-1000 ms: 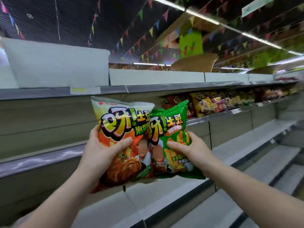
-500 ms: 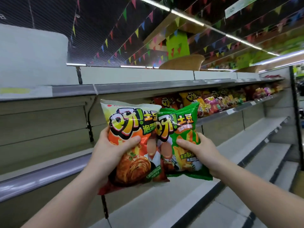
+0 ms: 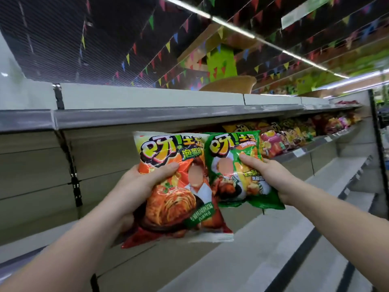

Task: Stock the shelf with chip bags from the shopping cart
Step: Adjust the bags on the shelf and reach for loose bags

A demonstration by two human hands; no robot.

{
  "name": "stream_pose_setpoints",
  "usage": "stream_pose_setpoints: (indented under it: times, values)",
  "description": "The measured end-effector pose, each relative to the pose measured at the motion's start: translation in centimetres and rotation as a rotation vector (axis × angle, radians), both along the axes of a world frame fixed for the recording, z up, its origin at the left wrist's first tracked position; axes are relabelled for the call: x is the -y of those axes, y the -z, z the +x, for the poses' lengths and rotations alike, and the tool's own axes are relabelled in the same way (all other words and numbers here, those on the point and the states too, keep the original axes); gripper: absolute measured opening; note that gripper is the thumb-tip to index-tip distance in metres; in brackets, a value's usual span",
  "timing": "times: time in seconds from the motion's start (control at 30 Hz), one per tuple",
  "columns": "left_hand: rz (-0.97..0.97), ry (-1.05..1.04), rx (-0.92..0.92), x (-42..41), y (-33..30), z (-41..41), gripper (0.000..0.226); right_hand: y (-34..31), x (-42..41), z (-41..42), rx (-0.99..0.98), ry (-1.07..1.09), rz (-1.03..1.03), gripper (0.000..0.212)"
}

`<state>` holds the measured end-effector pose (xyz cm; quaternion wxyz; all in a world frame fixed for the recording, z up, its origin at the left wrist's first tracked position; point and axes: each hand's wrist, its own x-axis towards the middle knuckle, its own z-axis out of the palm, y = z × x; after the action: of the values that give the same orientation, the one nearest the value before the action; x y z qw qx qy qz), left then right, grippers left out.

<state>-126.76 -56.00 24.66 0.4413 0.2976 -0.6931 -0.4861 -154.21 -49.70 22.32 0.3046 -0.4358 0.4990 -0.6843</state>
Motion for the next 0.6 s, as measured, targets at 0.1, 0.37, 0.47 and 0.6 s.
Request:
stream_pose_setpoints:
  times: [0.1, 0.37, 0.47, 0.6]
  values:
    - [-0.028, 0.026, -0.011, 2.4, 0.1, -1.5, 0.057, -1.3, 2.6, -3.1, 0.006, -0.056, 0.038, 0.043]
    - [0.053, -0.229, -0.061, 0.0, -2.3, -9.4, 0.070, -4.4, 10.9, -9.3, -0.090, -0.231, 0.132, 0.069]
    - [0.073, -0.325, -0.059, 0.3, -2.4, -10.8, 0.077, -5.4, 13.1, -10.1, -0.116, -0.305, 0.143, 0.045]
    - [0.079, -0.411, -0.065, 0.8, -2.5, -11.7, 0.081, -5.6, 14.9, -10.8, -0.147, -0.311, 0.105, 0.046]
